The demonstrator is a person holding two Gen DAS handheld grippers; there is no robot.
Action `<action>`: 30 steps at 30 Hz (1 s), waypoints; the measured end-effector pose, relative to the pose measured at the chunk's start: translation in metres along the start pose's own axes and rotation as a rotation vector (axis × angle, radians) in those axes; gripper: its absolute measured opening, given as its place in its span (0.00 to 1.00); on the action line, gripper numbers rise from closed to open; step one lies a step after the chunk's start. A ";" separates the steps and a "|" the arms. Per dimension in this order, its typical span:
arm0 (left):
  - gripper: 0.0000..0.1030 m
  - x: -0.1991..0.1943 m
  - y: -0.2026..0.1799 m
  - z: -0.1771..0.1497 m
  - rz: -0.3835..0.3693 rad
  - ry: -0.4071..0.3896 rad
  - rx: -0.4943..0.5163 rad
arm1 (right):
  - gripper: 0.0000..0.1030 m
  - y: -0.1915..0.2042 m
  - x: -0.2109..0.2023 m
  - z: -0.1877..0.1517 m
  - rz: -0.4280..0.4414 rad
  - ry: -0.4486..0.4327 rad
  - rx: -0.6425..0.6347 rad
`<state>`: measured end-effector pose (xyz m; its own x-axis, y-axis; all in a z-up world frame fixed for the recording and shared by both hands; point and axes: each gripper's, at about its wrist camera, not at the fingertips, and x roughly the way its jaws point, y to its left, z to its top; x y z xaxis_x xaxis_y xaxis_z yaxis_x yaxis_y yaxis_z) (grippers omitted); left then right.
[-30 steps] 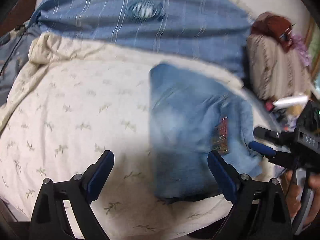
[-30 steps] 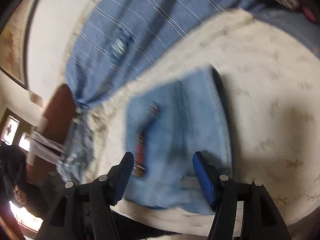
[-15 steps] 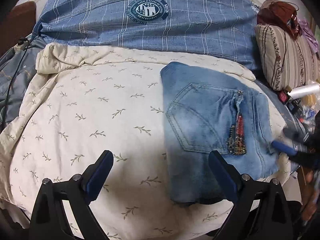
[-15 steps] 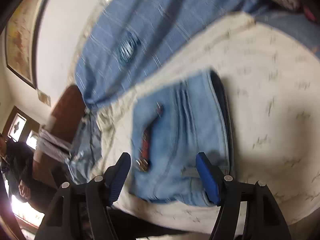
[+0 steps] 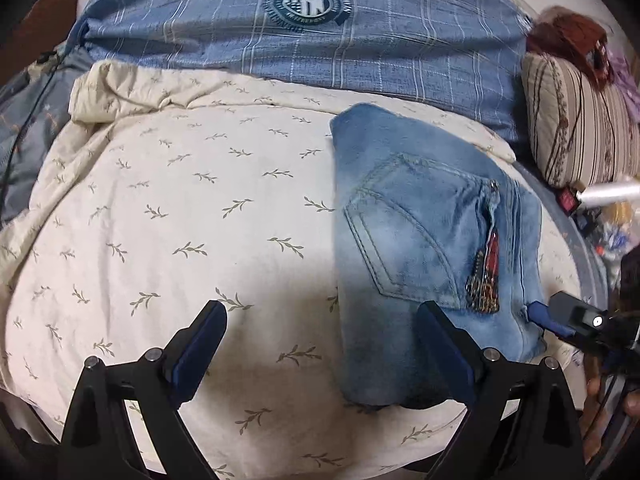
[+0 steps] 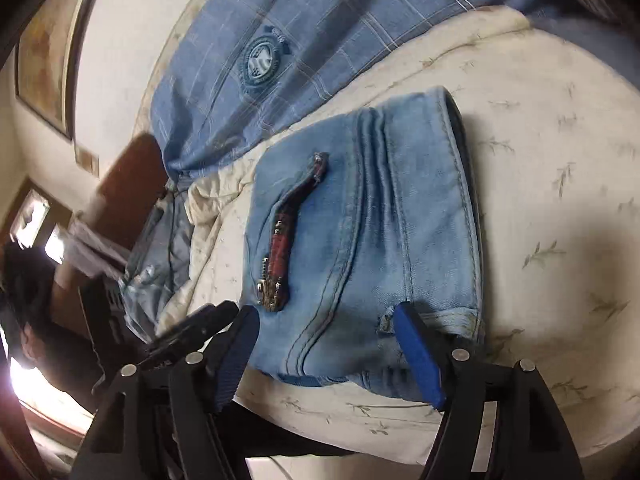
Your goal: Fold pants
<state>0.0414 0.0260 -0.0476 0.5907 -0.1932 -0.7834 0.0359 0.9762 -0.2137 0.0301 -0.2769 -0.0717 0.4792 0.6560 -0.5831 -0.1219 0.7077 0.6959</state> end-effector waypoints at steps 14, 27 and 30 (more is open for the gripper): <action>0.93 0.078 0.026 0.067 -0.285 0.187 -0.302 | 0.71 -0.012 -0.015 0.000 0.091 -0.035 0.022; 0.28 0.065 -0.026 0.078 -0.168 0.127 -0.055 | 0.71 -0.011 -0.013 -0.001 0.086 -0.033 0.013; 0.26 0.051 -0.030 0.072 -0.138 0.062 -0.045 | 0.71 -0.012 -0.014 -0.001 0.093 -0.033 0.018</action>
<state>0.1287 -0.0059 -0.0387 0.5315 -0.3321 -0.7792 0.0760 0.9349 -0.3465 0.0244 -0.2938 -0.0721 0.4950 0.7092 -0.5020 -0.1513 0.6393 0.7540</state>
